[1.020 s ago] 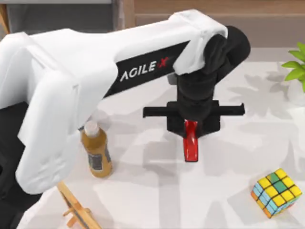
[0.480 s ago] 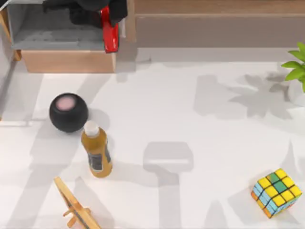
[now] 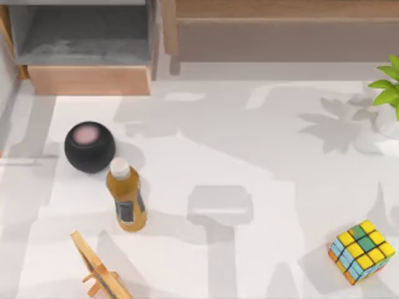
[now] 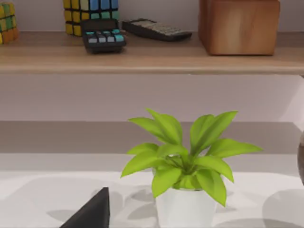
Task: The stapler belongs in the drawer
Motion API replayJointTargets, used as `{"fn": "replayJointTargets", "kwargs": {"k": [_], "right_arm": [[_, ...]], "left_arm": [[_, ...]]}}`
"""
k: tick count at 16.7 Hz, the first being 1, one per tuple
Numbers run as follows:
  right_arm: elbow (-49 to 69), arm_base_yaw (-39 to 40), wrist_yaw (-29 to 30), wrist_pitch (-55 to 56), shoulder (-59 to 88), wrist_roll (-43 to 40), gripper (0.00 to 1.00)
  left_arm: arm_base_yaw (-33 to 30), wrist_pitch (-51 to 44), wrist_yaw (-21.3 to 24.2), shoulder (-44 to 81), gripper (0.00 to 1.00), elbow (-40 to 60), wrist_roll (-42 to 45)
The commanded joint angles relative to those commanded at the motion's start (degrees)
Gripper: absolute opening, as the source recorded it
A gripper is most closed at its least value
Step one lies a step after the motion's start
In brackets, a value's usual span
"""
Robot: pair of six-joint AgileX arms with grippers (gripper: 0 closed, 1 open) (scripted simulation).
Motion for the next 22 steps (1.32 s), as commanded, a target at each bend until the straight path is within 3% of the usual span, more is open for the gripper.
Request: {"fn": "replayJointTargets", "kwargs": {"k": [4,9,22], "right_arm": [[0.0,0.0,0.0,0.0,0.0,0.0,1.00],[0.0,0.0,0.0,0.0,0.0,0.0,1.00],[0.0,0.0,0.0,0.0,0.0,0.0,1.00]], "left_arm": [[9.2,-0.1,1.3,6.2,0.00,0.8,10.6],[15.7,0.3,4.2,15.8,0.00,-0.3,20.5],[17.4,0.1,5.8,20.2,0.00,-2.8,24.6]]}}
